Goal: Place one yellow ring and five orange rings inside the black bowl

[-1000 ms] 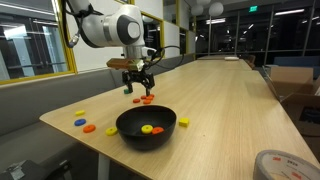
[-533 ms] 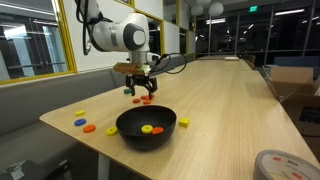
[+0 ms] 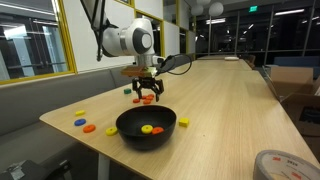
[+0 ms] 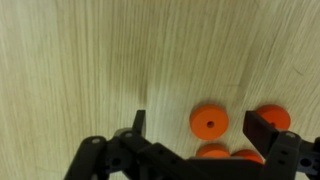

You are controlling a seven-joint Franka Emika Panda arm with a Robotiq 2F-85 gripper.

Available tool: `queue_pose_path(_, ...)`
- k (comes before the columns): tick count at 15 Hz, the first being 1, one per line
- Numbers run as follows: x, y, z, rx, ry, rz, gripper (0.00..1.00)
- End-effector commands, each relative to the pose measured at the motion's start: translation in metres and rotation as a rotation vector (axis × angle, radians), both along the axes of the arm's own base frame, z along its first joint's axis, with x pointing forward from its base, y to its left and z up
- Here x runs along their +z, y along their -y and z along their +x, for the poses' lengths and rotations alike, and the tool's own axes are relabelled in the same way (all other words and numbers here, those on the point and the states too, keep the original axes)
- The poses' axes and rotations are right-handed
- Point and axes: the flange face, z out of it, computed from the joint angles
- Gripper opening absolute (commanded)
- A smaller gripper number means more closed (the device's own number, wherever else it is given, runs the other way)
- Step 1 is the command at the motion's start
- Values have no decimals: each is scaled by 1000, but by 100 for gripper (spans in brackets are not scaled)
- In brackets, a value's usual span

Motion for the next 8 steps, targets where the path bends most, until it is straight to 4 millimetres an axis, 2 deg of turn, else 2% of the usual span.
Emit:
queue_pose_path(1,-1,-9,12,-5,-5,-12,100)
queue_pose_path(8,-7,-18,18,0,-15,-22,100)
